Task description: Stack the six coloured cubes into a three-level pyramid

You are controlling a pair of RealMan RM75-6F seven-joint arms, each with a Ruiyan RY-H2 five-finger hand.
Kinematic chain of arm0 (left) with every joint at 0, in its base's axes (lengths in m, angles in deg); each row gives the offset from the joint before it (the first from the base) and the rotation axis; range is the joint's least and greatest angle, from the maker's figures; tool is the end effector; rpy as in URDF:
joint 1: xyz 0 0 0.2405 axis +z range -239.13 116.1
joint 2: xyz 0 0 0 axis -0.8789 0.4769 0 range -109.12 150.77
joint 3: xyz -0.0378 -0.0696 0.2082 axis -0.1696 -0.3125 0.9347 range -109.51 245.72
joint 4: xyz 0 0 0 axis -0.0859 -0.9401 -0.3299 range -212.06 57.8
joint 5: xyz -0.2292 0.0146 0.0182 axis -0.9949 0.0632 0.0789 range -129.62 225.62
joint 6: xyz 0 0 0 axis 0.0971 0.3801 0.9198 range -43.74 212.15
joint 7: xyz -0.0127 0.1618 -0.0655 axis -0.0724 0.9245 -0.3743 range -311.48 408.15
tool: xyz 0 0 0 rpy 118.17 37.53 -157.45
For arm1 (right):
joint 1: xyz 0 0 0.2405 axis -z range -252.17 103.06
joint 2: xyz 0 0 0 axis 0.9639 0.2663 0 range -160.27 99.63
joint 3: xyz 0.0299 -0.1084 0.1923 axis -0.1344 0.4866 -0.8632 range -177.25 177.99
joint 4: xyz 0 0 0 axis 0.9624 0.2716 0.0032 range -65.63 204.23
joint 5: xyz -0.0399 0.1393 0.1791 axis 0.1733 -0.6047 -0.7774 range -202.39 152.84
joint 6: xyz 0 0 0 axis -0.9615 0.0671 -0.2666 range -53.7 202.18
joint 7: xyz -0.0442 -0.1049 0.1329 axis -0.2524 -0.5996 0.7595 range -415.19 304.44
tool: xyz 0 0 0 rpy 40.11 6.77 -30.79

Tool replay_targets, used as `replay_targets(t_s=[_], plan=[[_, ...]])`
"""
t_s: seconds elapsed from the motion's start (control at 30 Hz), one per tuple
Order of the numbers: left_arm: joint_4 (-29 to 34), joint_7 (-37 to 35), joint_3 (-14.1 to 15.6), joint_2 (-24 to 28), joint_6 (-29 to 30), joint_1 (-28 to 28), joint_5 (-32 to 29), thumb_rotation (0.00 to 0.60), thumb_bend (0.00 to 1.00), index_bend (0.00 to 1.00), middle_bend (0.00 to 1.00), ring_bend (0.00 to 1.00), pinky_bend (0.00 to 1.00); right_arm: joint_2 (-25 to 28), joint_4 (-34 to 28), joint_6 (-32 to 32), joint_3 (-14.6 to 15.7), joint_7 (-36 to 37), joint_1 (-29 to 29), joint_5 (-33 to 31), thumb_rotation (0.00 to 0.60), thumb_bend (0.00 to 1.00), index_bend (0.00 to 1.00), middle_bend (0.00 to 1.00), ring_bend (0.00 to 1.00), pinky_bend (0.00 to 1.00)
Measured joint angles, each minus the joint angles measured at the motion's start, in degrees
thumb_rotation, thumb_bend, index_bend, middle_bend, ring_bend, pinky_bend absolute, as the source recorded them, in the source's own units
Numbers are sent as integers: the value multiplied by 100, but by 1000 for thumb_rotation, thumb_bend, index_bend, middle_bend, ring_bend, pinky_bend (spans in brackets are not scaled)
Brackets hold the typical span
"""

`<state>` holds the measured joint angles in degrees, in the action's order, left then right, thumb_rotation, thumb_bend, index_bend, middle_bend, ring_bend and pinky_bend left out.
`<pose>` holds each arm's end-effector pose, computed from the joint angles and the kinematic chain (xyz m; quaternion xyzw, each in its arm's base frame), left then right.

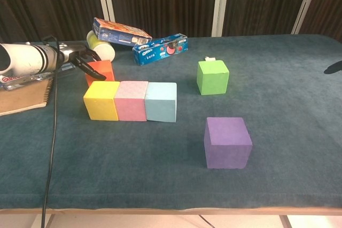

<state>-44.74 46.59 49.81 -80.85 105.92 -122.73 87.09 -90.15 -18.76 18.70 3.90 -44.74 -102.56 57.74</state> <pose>-0.1796 0.5172 -0.0209 -0.5816 -0.5826 -0.3264 0.4645 -0.2848 -0.2903 0.0763 0.7273 -0.4510 0.2722 0.4399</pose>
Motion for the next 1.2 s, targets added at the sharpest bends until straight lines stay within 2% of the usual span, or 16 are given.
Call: replay_targets(t_s=[0.17, 0.37, 0.57, 0.77, 0.93, 1.03, 1.2], plan=[[-34, -75, -56, -22, 7, 5, 178, 599, 303, 466, 9, 0, 84, 12, 0, 22, -25, 13, 33, 28, 558, 418, 35, 0, 0, 0], [474, -264, -171, 244, 149, 68, 464, 600, 356, 472, 9, 0, 84, 14, -32, 1, -57, -9, 88, 43, 558, 417, 35, 0, 0, 0], [1793, -317, -259, 957, 458, 232, 721, 600, 369, 472, 9, 0, 84, 5, -61, -25, -67, 7, 145, 91, 560, 417, 35, 0, 0, 0], [3585, -106, -261, 1948, 862, 435, 786, 600, 369, 472, 9, 0, 84, -17, -44, -25, -51, 56, 192, 164, 558, 418, 34, 0, 0, 0], [5072, 305, -139, 2723, 1341, 590, 725, 600, 367, 472, 9, 0, 84, -56, -42, -13, -59, 83, 207, 198, 559, 417, 32, 0, 0, 0], [5609, 738, 13, 2974, 1756, 623, 597, 600, 367, 472, 9, 0, 84, -75, -51, 5, -61, 64, 203, 230, 558, 417, 29, 0, 0, 0], [5905, 1319, 258, 3045, 2095, 540, 63, 598, 365, 472, 9, 0, 84, -85, -71, 34, -64, 45, 204, 251, 560, 417, 26, 0, 0, 0]])
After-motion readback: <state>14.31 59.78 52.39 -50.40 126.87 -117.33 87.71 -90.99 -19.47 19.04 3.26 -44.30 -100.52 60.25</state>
